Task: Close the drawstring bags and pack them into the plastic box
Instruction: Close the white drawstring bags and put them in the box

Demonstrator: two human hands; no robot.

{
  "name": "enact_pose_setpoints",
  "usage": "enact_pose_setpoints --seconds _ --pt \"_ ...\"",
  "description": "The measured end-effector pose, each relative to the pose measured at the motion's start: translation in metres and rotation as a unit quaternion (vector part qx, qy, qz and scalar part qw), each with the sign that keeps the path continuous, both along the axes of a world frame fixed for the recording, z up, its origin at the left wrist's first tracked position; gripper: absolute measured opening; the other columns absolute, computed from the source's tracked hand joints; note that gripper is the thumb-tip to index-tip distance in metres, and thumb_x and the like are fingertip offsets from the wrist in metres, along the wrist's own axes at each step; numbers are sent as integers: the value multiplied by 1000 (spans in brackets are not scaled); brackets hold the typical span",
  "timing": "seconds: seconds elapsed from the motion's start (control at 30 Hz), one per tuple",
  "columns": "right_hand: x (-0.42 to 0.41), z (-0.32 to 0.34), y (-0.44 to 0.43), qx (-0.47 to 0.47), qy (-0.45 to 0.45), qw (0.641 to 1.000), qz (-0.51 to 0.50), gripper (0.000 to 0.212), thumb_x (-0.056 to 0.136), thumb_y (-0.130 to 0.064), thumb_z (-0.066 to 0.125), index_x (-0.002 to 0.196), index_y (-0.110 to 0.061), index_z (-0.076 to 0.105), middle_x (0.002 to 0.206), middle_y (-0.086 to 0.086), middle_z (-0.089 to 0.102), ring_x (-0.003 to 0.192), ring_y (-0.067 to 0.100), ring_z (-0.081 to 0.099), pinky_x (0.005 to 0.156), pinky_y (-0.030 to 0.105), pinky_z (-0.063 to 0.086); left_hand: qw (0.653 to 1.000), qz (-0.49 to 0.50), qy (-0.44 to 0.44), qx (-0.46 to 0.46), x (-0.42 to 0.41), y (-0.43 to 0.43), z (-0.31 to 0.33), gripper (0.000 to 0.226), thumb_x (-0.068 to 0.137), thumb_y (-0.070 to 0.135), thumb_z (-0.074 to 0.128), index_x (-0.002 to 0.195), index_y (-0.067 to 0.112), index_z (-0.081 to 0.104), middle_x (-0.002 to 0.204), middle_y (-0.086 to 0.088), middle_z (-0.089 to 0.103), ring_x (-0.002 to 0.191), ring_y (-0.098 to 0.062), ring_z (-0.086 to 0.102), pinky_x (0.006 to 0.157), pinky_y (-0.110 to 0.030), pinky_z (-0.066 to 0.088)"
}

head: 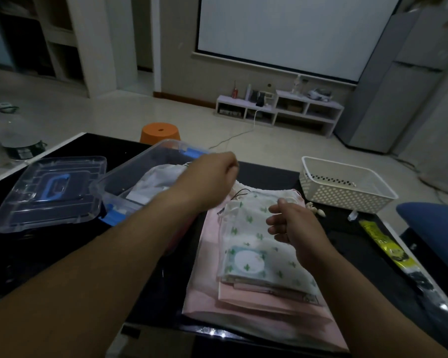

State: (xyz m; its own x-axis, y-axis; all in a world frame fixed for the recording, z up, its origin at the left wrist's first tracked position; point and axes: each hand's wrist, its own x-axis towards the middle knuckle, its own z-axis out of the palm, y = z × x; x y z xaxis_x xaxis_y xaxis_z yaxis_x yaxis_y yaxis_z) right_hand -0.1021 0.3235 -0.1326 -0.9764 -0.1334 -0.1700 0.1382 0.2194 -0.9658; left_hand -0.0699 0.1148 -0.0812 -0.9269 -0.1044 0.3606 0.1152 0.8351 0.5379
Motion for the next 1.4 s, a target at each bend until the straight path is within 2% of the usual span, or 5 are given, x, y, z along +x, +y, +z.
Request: enact_pose_setpoints --seconds 0.3,0.57,0.87,1.1,1.4 --pt "-27 -24 44 125 62 985 -104 21 97 -12 51 90 -16 70 103 9 68 87 27 60 76 41 46 965 18 -260 31 -19 47 -75 37 103 28 52 131 5 58 128 -15 65 108 -30 61 87 -29 46" --pt "-29 -43 54 140 -16 987 -78 18 94 -5 61 91 8 73 83 30 61 79 25 52 67 36 38 973 89 -177 115 -42 44 -108 42 75 33 68 110 14 56 136 8 50 112 -11 47 97 -19 39" --pt "-18 -20 61 97 -26 994 -46 24 97 -16 68 91 7 71 80 16 65 75 25 58 71 33 45 912 8 -189 365 -14 54 -76 15 104 18 57 100 8 68 91 -16 69 72 -26 66 59 -33 59" --pt "16 -19 75 134 -101 985 40 8 100 -15 67 93 -12 70 91 7 71 74 17 67 57 26 53 906 39 -283 313 28 42 -101 25 96 19 70 73 8 68 64 -5 63 51 -17 55 53 -22 45" --pt "-14 -31 62 11 -144 989 -23 28 101 -36 65 79 -19 65 58 -4 49 48 9 41 49 24 35 801 74 -269 529 -14 31 -106 22 98 27 70 94 6 69 65 -3 68 56 -17 62 55 -26 49"
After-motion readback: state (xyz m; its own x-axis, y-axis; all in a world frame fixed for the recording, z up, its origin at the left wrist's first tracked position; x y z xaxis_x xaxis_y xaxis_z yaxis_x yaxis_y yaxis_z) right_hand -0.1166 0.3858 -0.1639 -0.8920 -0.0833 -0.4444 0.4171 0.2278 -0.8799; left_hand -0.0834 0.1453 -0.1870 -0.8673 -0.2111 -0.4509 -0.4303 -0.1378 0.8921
